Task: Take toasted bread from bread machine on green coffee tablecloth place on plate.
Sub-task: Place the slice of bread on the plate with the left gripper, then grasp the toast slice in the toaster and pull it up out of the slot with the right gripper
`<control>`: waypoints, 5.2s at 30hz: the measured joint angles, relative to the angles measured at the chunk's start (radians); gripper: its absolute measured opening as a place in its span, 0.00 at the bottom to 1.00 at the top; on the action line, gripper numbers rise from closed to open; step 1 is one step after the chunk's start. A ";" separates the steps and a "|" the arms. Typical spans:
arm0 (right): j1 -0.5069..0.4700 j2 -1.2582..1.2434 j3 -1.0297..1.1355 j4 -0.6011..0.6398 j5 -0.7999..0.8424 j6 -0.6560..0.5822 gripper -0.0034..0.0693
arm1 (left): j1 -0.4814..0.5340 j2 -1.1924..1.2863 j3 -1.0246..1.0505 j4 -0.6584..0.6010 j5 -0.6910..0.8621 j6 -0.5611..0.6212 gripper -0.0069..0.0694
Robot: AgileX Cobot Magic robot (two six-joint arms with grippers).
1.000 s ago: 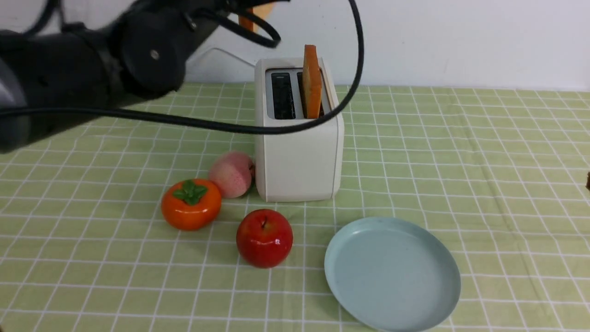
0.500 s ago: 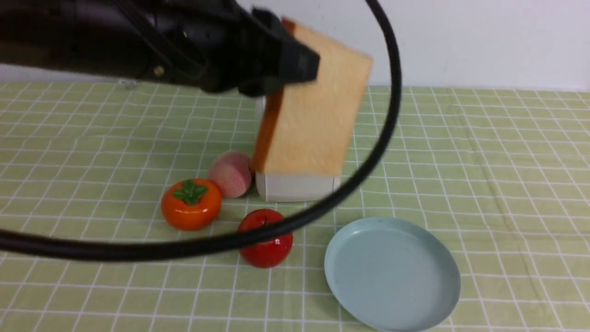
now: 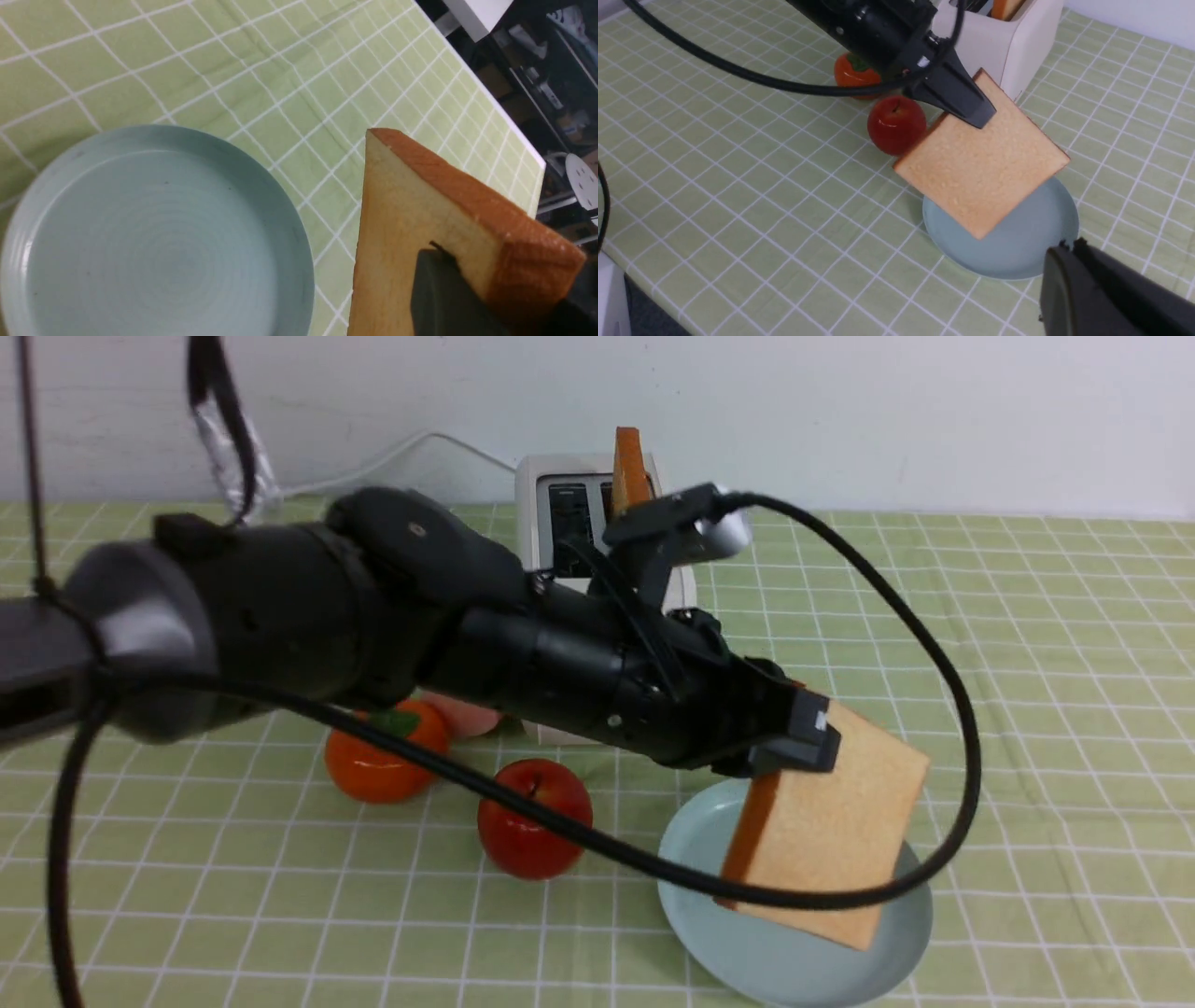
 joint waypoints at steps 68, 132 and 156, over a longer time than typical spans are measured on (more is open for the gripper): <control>0.000 0.071 -0.001 -0.022 -0.024 0.013 0.05 | 0.000 -0.340 0.015 0.502 -0.175 -0.133 0.07; 0.280 1.551 -0.620 -0.076 -1.125 0.044 0.20 | 0.000 -1.399 0.795 1.124 -0.268 -0.854 0.07; 0.282 1.289 -0.620 -0.075 -1.054 0.046 0.14 | 0.000 -1.399 0.795 1.124 -0.271 -0.854 0.08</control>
